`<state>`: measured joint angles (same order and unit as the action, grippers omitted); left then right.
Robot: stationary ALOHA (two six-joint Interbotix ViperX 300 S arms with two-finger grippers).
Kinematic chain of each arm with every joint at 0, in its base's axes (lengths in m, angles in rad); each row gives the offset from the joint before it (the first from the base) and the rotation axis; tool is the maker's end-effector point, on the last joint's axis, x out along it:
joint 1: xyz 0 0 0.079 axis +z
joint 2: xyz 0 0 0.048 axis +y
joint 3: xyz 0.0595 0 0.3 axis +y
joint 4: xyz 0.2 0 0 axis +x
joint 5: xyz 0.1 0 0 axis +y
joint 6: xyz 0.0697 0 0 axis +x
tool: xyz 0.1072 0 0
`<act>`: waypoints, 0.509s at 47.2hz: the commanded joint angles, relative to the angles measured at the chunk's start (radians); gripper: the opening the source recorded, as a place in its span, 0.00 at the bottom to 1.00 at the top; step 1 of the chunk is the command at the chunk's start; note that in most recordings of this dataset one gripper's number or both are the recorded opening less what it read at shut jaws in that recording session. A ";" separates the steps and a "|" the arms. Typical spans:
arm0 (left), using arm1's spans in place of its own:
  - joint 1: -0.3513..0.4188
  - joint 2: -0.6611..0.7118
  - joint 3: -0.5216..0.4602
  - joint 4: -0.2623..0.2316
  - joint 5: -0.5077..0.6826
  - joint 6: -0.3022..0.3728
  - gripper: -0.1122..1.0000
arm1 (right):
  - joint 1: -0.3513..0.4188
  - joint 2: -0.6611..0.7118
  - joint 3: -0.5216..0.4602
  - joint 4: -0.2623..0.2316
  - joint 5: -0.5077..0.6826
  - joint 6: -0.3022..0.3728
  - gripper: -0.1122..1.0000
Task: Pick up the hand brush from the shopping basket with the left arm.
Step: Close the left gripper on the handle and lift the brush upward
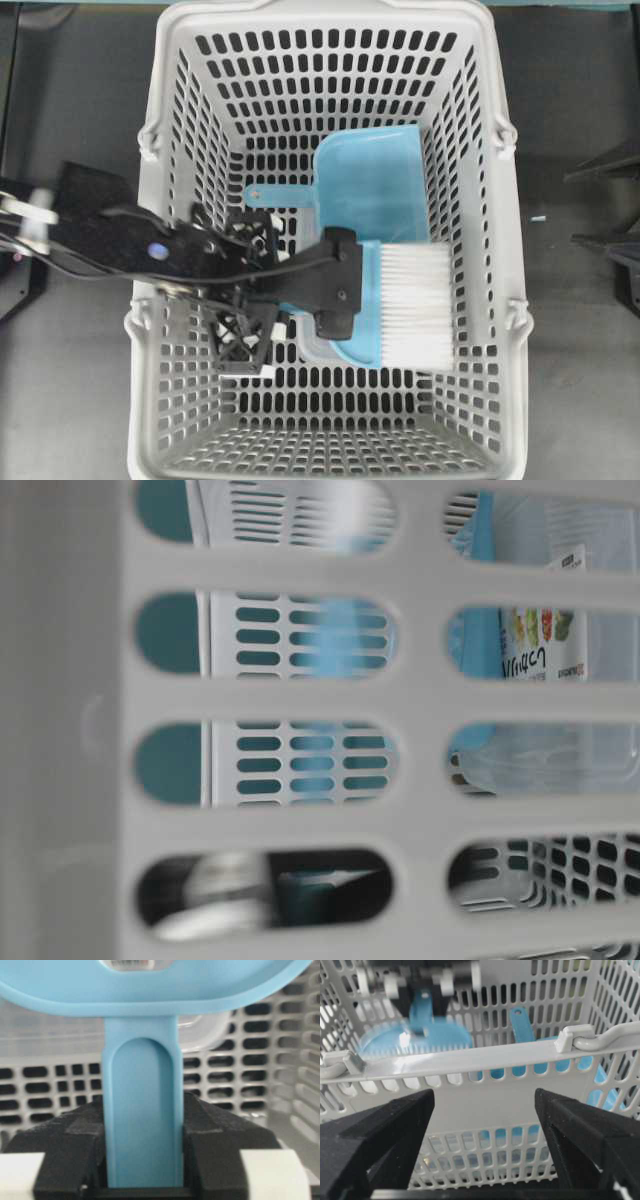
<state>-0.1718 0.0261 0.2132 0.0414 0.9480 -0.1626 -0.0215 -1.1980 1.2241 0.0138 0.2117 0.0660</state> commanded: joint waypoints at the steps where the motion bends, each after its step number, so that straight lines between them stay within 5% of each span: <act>1: 0.005 -0.069 -0.101 0.003 0.120 0.003 0.30 | -0.002 0.005 -0.006 0.003 -0.011 0.002 0.80; 12: 0.021 -0.115 -0.275 0.003 0.316 0.002 0.30 | -0.002 0.005 -0.006 0.003 -0.028 0.002 0.80; 24: 0.026 -0.110 -0.298 0.003 0.327 0.002 0.30 | -0.002 0.005 -0.006 0.003 -0.043 0.009 0.80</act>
<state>-0.1427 -0.0644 -0.0583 0.0414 1.2793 -0.1611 -0.0215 -1.1996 1.2257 0.0138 0.1841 0.0706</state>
